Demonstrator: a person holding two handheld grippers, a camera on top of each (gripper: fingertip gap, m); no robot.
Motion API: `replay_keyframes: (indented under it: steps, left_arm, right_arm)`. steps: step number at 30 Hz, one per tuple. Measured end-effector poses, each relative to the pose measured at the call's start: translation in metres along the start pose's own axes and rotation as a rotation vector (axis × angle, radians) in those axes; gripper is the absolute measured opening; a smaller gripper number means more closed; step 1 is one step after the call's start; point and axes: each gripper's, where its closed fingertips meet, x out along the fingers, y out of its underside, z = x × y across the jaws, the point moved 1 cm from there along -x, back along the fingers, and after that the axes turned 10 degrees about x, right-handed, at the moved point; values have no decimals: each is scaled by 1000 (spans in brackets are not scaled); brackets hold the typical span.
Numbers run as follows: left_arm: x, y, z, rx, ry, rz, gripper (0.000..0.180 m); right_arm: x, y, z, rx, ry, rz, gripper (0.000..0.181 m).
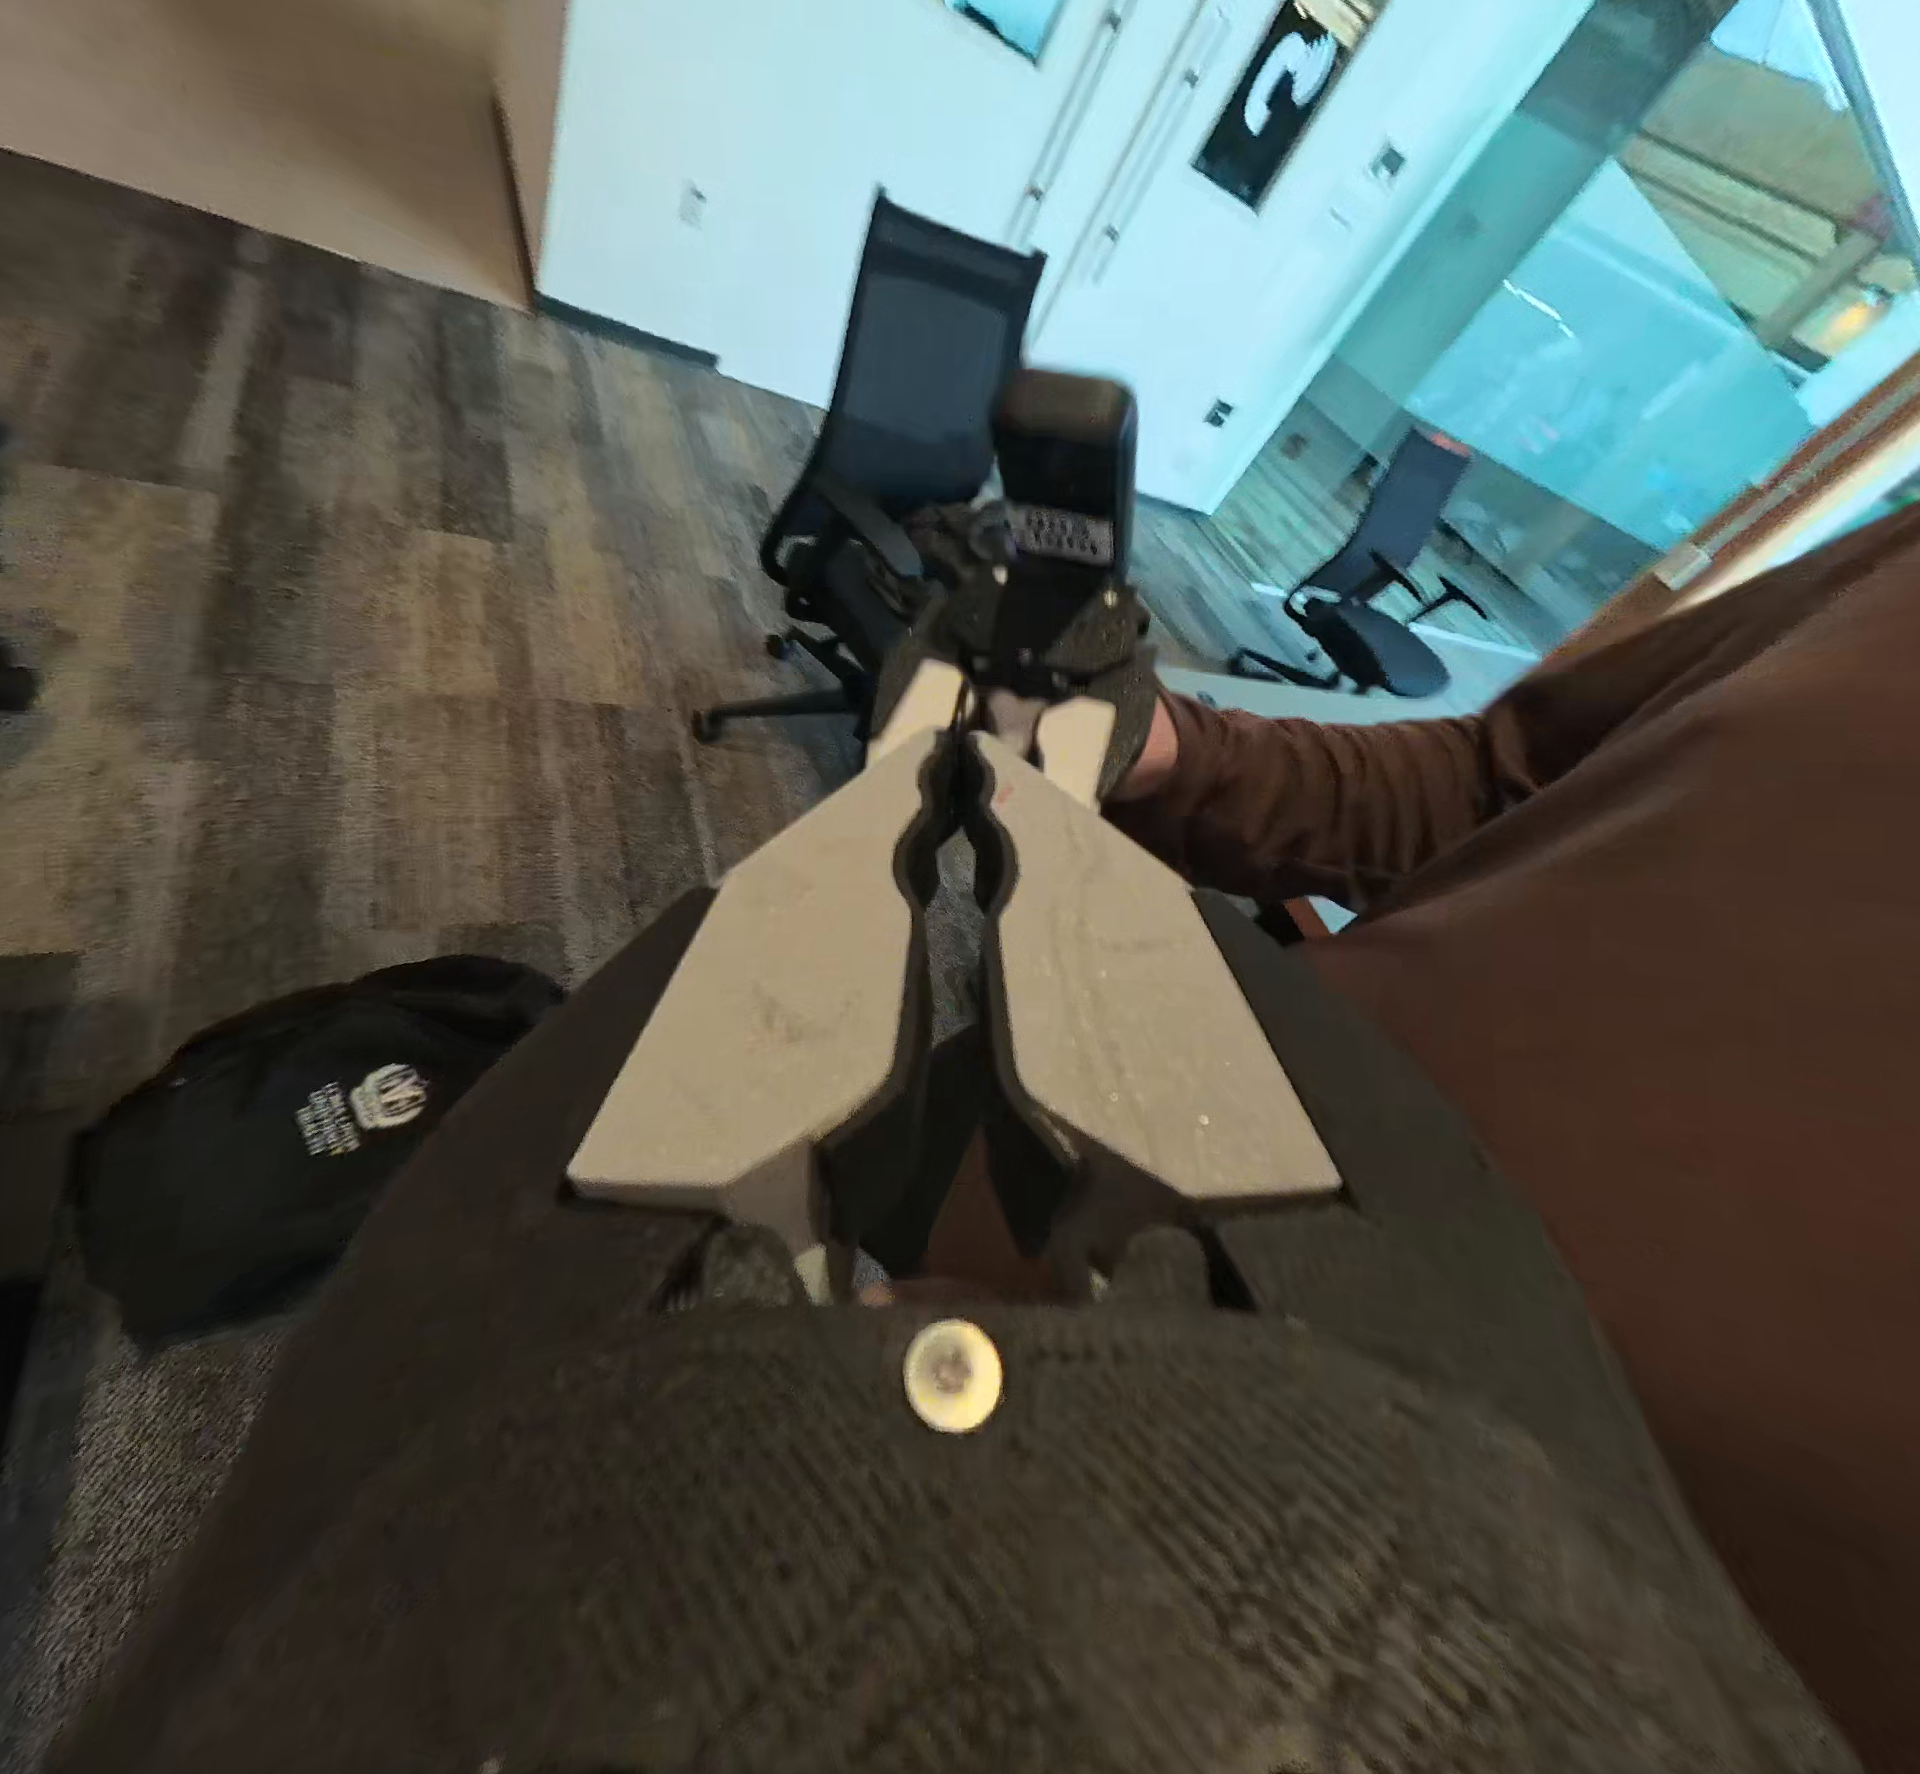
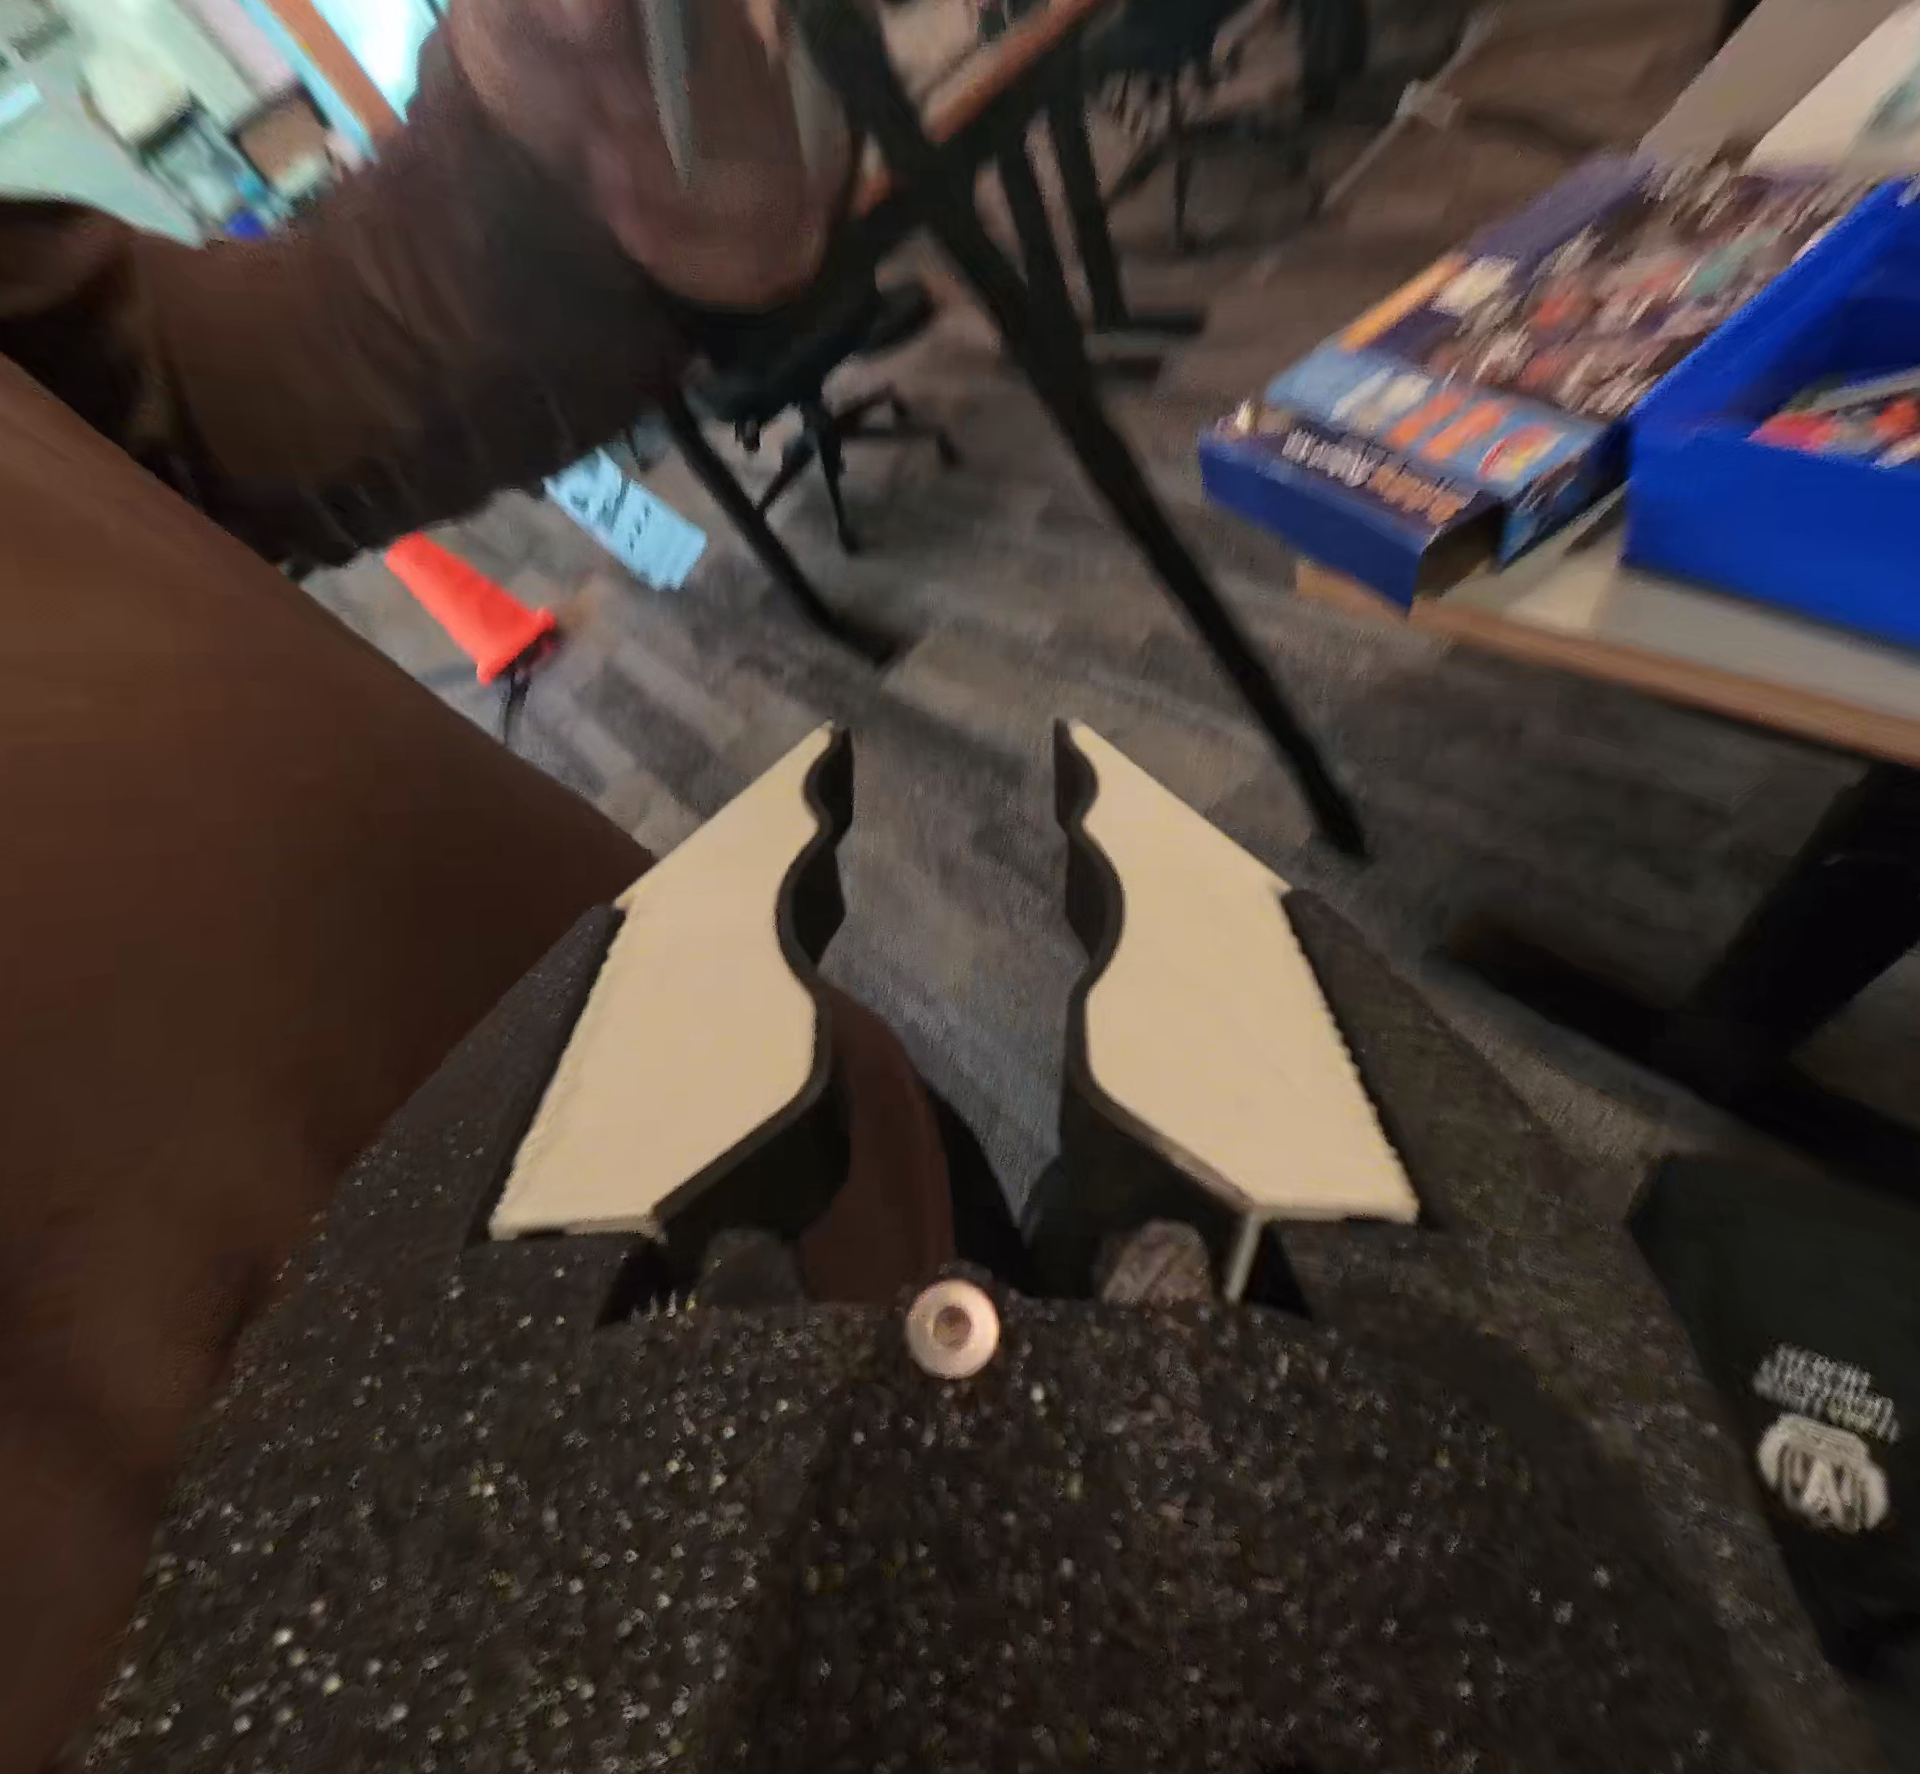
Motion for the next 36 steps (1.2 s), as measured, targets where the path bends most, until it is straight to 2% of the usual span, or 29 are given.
replay_keyframes:
  steps: [3,5,6,8,18,23,27,34,36]
  left_arm:
    - [62,-11,-20,29,85,62,0]
    - [109,-21,-36,56,147,92,0]
    - [133,-27,-43,68,177,101,0]
    - [182,-40,-55,92,223,116,0]
    - [408,-105,-82,146,387,144,0]
    - [509,-84,-114,186,567,237,0]
    - [589,-65,-138,116,769,326,0]
    - [730,-54,-170,151,1129,407,0]
    - [770,-49,-173,209,1189,419,0]
  right_arm:
    - [-50,-20,7,-31,-6,-93,50]
    - [-79,-18,12,-57,-23,-113,48]
    - [-93,-13,10,-78,-4,-117,39]
    - [-125,10,0,-111,41,-98,0]
    - [-328,169,-52,214,255,-120,0]
    - [-427,212,-74,365,441,-290,11]
    - [-492,255,-91,524,581,-477,24]
    - [-584,336,-105,783,846,-669,27]
    - [-619,352,-110,815,988,-713,27]
